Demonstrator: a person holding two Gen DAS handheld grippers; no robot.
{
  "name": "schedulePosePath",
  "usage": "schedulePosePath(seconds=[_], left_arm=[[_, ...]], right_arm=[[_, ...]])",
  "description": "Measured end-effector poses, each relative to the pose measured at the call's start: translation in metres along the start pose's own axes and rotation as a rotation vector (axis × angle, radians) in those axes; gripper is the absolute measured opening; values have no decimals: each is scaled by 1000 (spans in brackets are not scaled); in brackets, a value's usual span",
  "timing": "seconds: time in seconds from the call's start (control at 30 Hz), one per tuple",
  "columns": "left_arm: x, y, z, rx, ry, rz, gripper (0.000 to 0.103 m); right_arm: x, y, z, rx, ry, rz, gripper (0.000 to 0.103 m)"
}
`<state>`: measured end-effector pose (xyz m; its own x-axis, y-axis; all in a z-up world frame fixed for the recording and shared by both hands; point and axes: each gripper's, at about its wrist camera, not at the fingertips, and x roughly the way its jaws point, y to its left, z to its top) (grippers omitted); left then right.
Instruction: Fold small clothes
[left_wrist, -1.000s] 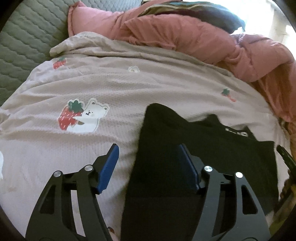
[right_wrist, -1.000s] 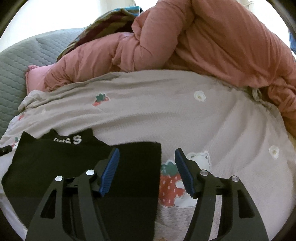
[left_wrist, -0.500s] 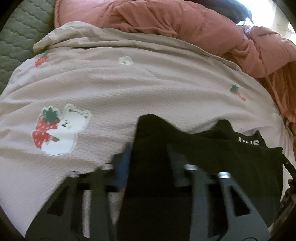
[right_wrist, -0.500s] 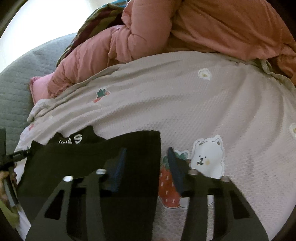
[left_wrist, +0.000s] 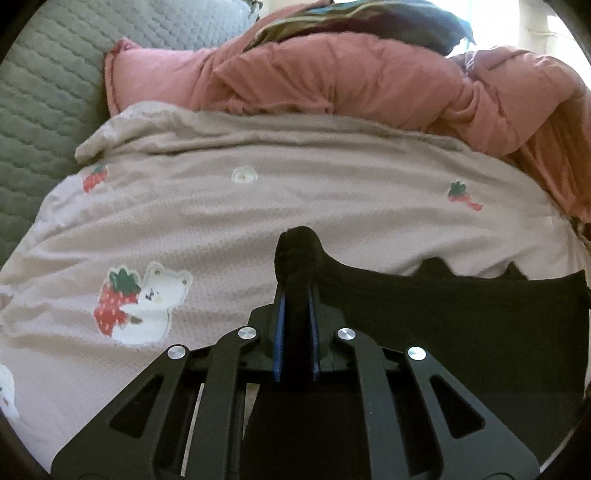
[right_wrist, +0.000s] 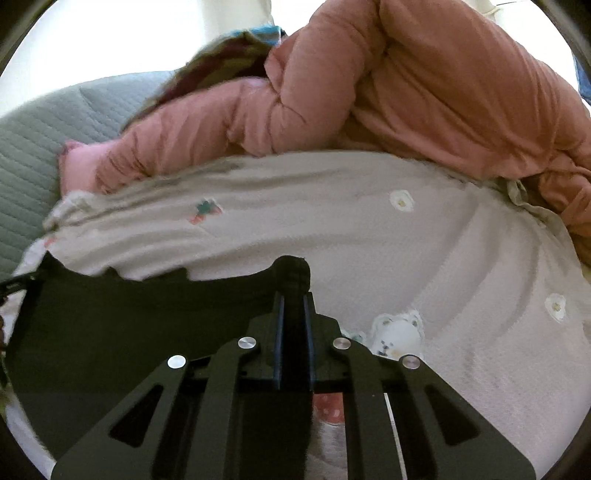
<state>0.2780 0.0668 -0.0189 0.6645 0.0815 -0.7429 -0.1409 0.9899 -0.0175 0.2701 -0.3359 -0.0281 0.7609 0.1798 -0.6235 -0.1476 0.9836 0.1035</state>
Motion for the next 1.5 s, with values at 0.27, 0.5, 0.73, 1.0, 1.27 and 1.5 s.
schedulePosePath(seconds=[0.27, 0.5, 0.73, 1.0, 1.27, 1.5], left_arm=[[17, 14, -22, -55, 49, 17, 24], [8, 18, -34, -68, 52, 23, 35], [-13, 23, -53, -74, 41, 24, 50], [-38, 27, -68, -67, 38, 6, 61], [-58, 35, -81, -88, 39, -5, 67], [-75, 39, -88, -90, 27, -8, 75]], right_arm=[[25, 7, -12, -60, 94, -104, 21], [21, 3, -18, -53, 91, -166, 51], [3, -6, -28, -25, 113, -216, 62], [-28, 8, -39, -93, 110, -235, 75], [-59, 10, -49, -58, 108, -148, 85], [-82, 22, -53, -76, 84, -119, 92]])
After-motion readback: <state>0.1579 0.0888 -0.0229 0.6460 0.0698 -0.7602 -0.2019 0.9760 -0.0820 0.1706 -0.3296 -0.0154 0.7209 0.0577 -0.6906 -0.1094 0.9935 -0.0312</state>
